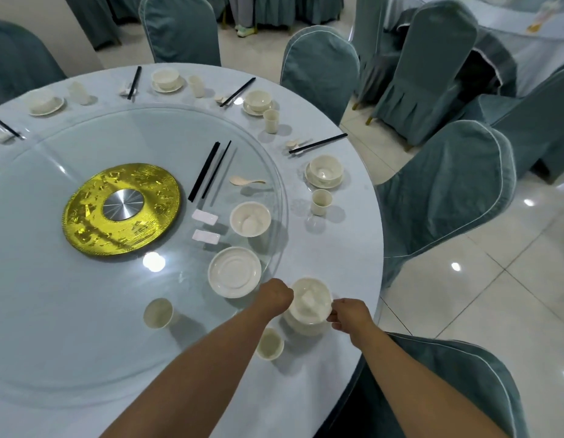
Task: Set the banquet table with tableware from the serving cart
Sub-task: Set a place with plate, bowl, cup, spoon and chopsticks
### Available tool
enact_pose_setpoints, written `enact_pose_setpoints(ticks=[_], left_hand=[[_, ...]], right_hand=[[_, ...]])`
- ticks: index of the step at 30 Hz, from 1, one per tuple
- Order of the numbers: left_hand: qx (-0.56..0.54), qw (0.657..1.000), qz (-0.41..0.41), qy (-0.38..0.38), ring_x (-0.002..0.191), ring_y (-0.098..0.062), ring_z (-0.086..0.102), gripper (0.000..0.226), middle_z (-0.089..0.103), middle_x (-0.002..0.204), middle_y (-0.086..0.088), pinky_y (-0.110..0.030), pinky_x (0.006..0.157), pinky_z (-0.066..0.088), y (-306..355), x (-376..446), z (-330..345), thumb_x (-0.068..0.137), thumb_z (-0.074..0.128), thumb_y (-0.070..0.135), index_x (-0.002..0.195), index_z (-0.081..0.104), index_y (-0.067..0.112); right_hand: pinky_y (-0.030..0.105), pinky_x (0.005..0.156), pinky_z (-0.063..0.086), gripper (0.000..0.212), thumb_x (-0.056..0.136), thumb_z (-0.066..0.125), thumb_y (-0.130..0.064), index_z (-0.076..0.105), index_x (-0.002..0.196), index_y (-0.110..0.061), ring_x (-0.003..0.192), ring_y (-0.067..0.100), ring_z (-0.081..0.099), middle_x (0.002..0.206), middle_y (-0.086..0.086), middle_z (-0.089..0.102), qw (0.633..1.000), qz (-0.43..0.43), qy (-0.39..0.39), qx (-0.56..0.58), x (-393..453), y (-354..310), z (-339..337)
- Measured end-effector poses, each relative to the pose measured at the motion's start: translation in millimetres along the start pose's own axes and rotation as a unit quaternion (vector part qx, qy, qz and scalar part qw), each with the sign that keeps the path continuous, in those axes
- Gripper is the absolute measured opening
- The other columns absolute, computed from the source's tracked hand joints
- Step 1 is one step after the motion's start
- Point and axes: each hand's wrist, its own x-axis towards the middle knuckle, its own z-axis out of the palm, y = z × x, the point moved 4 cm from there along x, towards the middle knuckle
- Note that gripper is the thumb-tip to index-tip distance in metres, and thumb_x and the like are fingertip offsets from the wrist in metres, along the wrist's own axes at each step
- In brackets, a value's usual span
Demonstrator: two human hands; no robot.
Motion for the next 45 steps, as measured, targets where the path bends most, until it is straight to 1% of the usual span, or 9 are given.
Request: enact_pose_setpoints(ticks=[3, 6, 10, 14, 17, 24, 30, 41, 45], left_hand=[[0.011, 1.000, -0.009, 0.002, 0.087, -0.023, 0.055, 0.028, 0.053, 0.075, -0.005, -0.029, 0.072, 0.040, -3.2, -0.2, 2.9, 0.094, 0.039, 0.010, 0.068, 0.047, 0.010], [0.029, 1.000, 0.008, -0.001, 0.106, -0.032, 0.061, 0.026, 0.065, 0.105, -0.019, -0.036, 0.086, 0.047, -4.6, -5.7, 1.9, 0.096, 0.037, 0.009, 0.090, 0.061, 0.000], [0.041, 0.999, 0.029, 0.009, 0.109, -0.030, 0.062, 0.025, 0.067, 0.108, -0.015, -0.030, 0.083, 0.046, -23.4, -17.3, -3.7, 0.094, 0.045, 0.012, 0.090, 0.067, 0.001], [0.072, 0.995, 0.067, 0.002, 0.116, -0.025, 0.059, 0.030, 0.064, 0.124, -0.011, -0.032, 0.101, 0.045, -49.2, -31.6, -6.8, 0.093, 0.050, 0.010, 0.114, 0.070, 0.002], [0.086, 0.993, 0.076, 0.006, 0.114, -0.022, 0.060, 0.028, 0.067, 0.122, -0.007, -0.028, 0.098, 0.047, -62.7, -40.0, -7.4, 0.092, 0.054, 0.013, 0.113, 0.073, 0.008], [0.083, 0.993, 0.077, 0.040, 0.102, -0.020, 0.065, 0.022, 0.072, 0.108, -0.005, -0.027, 0.089, 0.052, -85.2, -54.1, -2.7, 0.090, 0.058, 0.012, 0.103, 0.075, 0.009], [0.044, 0.994, 0.052, 0.083, 0.103, -0.023, 0.063, 0.022, 0.070, 0.110, -0.008, -0.028, 0.087, 0.051, -110.0, -60.6, -16.4, 0.092, 0.052, 0.016, 0.102, 0.071, 0.009], [-0.034, 0.982, 0.006, 0.187, 0.106, -0.027, 0.061, 0.024, 0.069, 0.111, -0.008, -0.030, 0.087, 0.048, -131.4, -53.5, -118.5, 0.093, 0.050, 0.021, 0.103, 0.070, 0.010], [-0.043, 0.979, -0.007, 0.200, 0.110, -0.025, 0.060, 0.025, 0.068, 0.116, -0.007, -0.029, 0.093, 0.048, -138.8, -35.1, -157.3, 0.092, 0.051, 0.019, 0.107, 0.070, 0.012]], right_hand=[[0.033, 0.069, 0.055, 0.016, 0.089, 0.053, 0.000, 0.067, 0.093, 0.005, 0.080, 0.027, 0.066, 0.088, 0.020, 0.069, 1.000, 0.019, 0.002, 0.002, 3.3, 2.5, 0.1], [0.035, 0.080, 0.056, 0.019, 0.089, 0.052, -0.001, 0.066, 0.100, 0.006, 0.086, 0.027, 0.066, 0.096, 0.021, 0.069, 1.000, 0.022, 0.001, -0.007, 4.8, 5.1, -2.9], [0.041, 0.085, 0.055, 0.012, 0.090, 0.053, -0.005, 0.062, 0.097, -0.009, 0.086, 0.024, 0.060, 0.095, 0.012, 0.061, 0.997, -0.029, 0.009, -0.066, -2.4, -0.8, -11.4], [0.038, 0.072, 0.048, 0.011, 0.087, 0.047, -0.004, 0.057, 0.087, -0.007, 0.081, 0.024, 0.056, 0.086, 0.011, 0.058, 0.993, -0.053, 0.045, -0.098, -16.1, -8.2, -17.6], [0.034, 0.067, 0.040, 0.014, 0.084, 0.043, -0.002, 0.055, 0.076, -0.005, 0.075, 0.025, 0.053, 0.078, 0.012, 0.056, 0.991, -0.060, 0.048, -0.112, -26.1, -10.7, -15.3], [0.034, 0.068, 0.050, 0.018, 0.089, 0.048, -0.011, 0.066, 0.089, -0.007, 0.078, 0.027, 0.064, 0.083, 0.012, 0.068, 0.991, -0.079, 0.023, -0.110, -45.5, -3.2, 6.9], [0.038, 0.068, 0.048, 0.019, 0.088, 0.050, -0.013, 0.065, 0.078, -0.006, 0.076, 0.027, 0.063, 0.078, 0.013, 0.067, 0.982, -0.120, 0.007, -0.145, -62.2, -14.4, 39.6], [0.044, 0.080, 0.053, 0.023, 0.089, 0.053, -0.010, 0.068, 0.086, 0.006, 0.083, 0.033, 0.068, 0.084, 0.019, 0.072, 0.942, -0.224, -0.066, -0.240, -86.0, -104.5, 134.2], [0.034, 0.071, 0.054, 0.019, 0.091, 0.054, -0.014, 0.070, 0.089, -0.003, 0.079, 0.026, 0.071, 0.082, 0.015, 0.073, 0.916, -0.262, -0.082, -0.291, -85.3, -139.3, 172.9]])
